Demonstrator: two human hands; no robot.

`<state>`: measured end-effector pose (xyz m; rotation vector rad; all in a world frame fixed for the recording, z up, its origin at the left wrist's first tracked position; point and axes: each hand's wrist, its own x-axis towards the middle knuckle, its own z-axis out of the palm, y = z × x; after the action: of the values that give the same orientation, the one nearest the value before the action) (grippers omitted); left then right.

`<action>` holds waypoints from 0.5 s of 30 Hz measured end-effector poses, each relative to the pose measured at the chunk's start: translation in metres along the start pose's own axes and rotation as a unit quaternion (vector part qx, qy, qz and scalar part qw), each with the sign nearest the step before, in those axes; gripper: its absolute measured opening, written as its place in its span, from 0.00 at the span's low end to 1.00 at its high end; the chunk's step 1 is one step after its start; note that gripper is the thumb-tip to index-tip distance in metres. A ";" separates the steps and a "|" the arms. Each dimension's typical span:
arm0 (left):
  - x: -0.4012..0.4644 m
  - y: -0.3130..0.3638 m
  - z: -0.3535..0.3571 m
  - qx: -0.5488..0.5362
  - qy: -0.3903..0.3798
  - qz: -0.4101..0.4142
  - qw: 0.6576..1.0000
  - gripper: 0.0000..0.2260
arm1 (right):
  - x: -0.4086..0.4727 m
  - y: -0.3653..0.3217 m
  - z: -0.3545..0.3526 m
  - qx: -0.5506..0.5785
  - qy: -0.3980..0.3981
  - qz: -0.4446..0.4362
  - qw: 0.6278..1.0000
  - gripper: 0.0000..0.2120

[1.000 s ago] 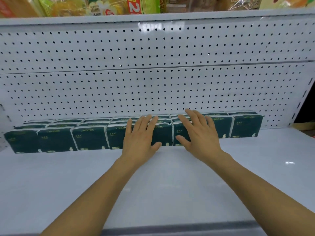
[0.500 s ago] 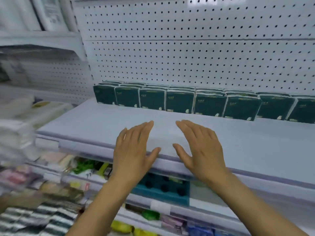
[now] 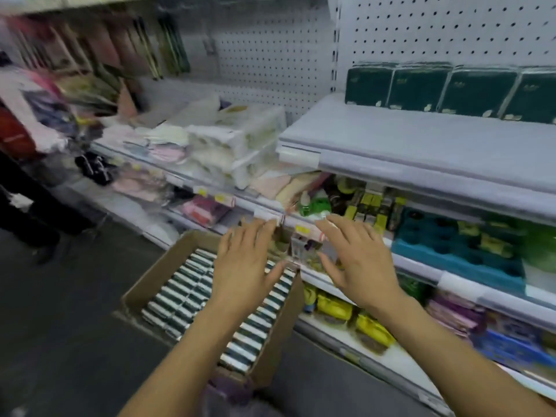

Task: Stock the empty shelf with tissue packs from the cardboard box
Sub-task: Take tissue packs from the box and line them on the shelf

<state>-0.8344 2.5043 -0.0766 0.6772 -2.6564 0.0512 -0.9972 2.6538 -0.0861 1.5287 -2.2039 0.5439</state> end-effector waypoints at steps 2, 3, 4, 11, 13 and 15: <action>-0.025 -0.036 0.006 0.000 -0.029 -0.032 0.999 0.31 | 0.003 -0.031 0.021 0.021 -0.016 -0.001 1.000 0.22; -0.037 -0.052 0.010 -0.002 -0.046 -0.050 0.998 0.31 | 0.004 -0.044 0.031 0.029 -0.025 0.001 0.999 0.22; -0.048 -0.067 0.014 -0.006 -0.064 -0.068 0.996 0.32 | 0.005 -0.055 0.042 0.037 -0.036 0.002 0.999 0.22; -0.095 -0.145 0.055 -0.046 -0.174 -0.191 0.965 0.32 | 0.015 -0.096 0.123 0.078 -0.127 -0.013 0.989 0.19; -0.099 -0.161 0.075 -0.058 -0.203 -0.223 0.952 0.31 | 0.021 -0.098 0.151 0.076 -0.155 -0.019 0.985 0.17; -0.100 -0.173 0.096 -0.076 -0.238 -0.250 0.936 0.31 | 0.027 -0.099 0.180 0.077 -0.200 -0.015 0.977 0.17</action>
<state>-0.7084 2.3846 -0.2141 1.4387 -2.7838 -0.5159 -0.9317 2.5052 -0.2146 1.8884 -2.4741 0.4366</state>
